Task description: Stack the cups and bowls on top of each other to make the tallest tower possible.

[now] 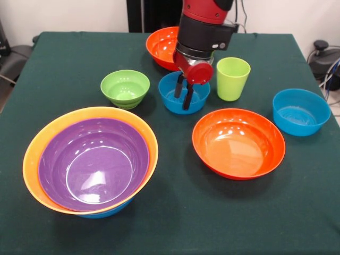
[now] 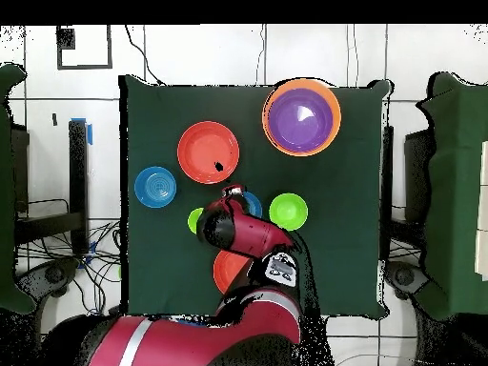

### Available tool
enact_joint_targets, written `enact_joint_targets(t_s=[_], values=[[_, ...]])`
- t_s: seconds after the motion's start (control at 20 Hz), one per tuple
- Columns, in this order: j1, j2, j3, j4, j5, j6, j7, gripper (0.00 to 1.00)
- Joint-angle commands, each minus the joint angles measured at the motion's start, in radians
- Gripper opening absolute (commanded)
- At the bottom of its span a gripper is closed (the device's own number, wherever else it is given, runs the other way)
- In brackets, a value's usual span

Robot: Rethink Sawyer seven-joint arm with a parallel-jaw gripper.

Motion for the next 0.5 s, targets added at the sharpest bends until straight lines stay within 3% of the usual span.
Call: enact_joint_targets(t_s=[0.05,0.5], values=[[0.031,0.058,0.091,0.01,-0.009,0.07,0.055,1.0],[0.054,0.084,0.095,-0.007,0.019,0.076,0.074,1.0]])
